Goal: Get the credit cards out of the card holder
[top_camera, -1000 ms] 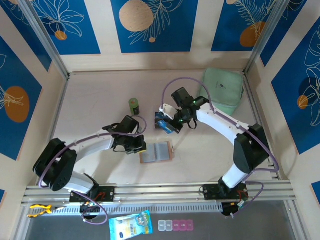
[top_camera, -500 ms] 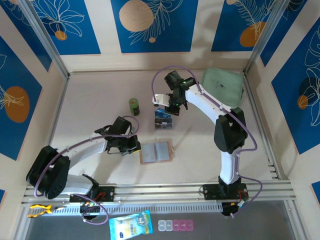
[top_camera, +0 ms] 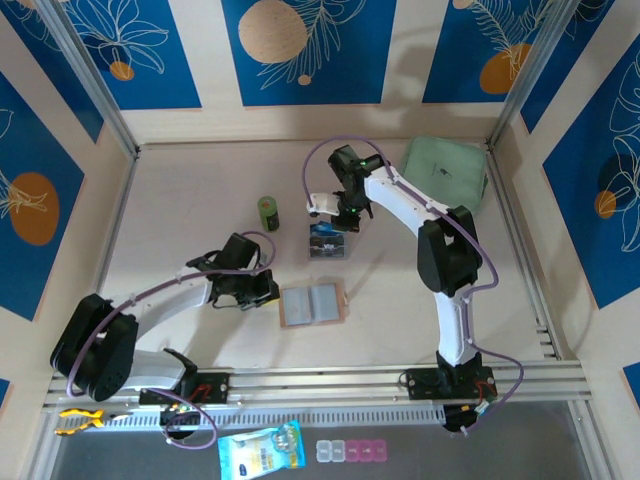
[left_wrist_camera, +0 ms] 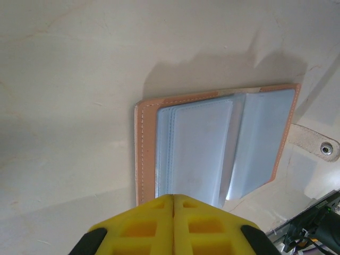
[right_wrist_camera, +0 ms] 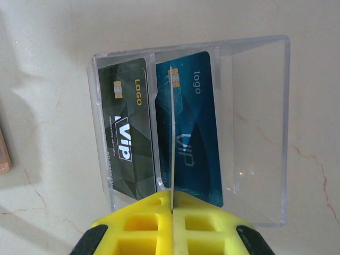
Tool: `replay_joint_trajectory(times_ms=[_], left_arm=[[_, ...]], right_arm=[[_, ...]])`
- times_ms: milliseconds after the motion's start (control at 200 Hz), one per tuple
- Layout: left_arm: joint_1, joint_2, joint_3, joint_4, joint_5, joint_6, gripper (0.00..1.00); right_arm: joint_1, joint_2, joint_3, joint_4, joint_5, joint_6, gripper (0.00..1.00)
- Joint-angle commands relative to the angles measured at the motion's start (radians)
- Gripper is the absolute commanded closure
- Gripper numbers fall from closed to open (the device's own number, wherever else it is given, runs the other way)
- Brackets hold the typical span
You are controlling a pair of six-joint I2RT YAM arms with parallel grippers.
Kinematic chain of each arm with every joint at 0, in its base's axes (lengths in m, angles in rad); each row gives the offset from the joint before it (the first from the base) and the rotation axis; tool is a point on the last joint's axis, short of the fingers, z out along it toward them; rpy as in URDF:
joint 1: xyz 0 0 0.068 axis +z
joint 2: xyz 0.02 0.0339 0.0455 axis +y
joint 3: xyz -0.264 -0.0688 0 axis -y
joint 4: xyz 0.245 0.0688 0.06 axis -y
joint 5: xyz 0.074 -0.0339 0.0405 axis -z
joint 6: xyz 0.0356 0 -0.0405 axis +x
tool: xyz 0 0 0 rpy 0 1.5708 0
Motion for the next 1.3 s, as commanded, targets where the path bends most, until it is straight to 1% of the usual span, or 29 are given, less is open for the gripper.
replay_joint_trajectory(times_ms=[0, 65, 130, 285, 395, 515, 600, 670, 780, 835, 920, 975, 1030, 1165, 1296], left_arm=[[0.012, -0.018, -0.018, -0.017, 0.013, 0.002, 0.91], [0.013, -0.018, -0.018, -0.018, 0.014, 0.002, 0.90], [0.013, -0.020, -0.019, -0.018, 0.016, 0.002, 0.90], [0.014, -0.011, -0.018, -0.001, 0.033, 0.003, 0.90], [0.013, 0.005, -0.019, 0.016, 0.049, 0.005, 0.90], [0.011, 0.022, -0.024, 0.038, 0.068, 0.007, 0.91], [0.009, 0.029, -0.030, 0.050, 0.072, 0.006, 0.92], [0.007, 0.035, -0.036, 0.062, 0.078, 0.004, 0.92], [0.006, 0.053, -0.044, 0.076, 0.084, 0.005, 0.93], [0.005, 0.062, -0.048, 0.082, 0.087, 0.008, 0.94], [0.003, 0.075, -0.059, 0.097, 0.092, 0.008, 0.94], [0.003, 0.083, -0.065, 0.105, 0.098, 0.007, 0.94], [0.002, 0.093, -0.068, 0.114, 0.102, 0.007, 0.94], [0.001, 0.104, -0.076, 0.117, 0.095, 0.016, 0.94], [0.001, 0.126, -0.080, 0.118, 0.093, 0.017, 0.95]], right_arm=[[-0.005, 0.013, 0.037, -0.024, -0.008, -0.013, 0.84], [-0.006, 0.011, 0.042, -0.023, 0.012, -0.002, 0.80], [-0.006, -0.003, 0.042, -0.018, 0.022, 0.009, 0.77], [-0.003, -0.057, 0.027, 0.008, 0.014, 0.059, 0.77], [0.002, -0.100, 0.005, 0.035, -0.017, 0.150, 0.77], [0.020, -0.153, -0.041, 0.087, -0.060, 0.352, 0.78], [0.039, -0.198, -0.100, 0.145, -0.109, 0.551, 0.78], [0.053, -0.238, -0.160, 0.199, -0.146, 0.747, 0.78], [0.083, -0.295, -0.280, 0.287, -0.204, 1.031, 0.81], [0.103, -0.319, -0.334, 0.323, -0.212, 1.165, 0.82], [0.133, -0.345, -0.413, 0.363, -0.242, 1.326, 0.81], [0.158, -0.351, -0.451, 0.369, -0.236, 1.425, 0.82], [0.183, -0.351, -0.478, 0.370, -0.254, 1.490, 0.82], [0.259, -0.340, -0.529, 0.359, -0.241, 1.550, 0.83], [0.300, -0.312, -0.562, 0.360, -0.238, 1.623, 0.81]])
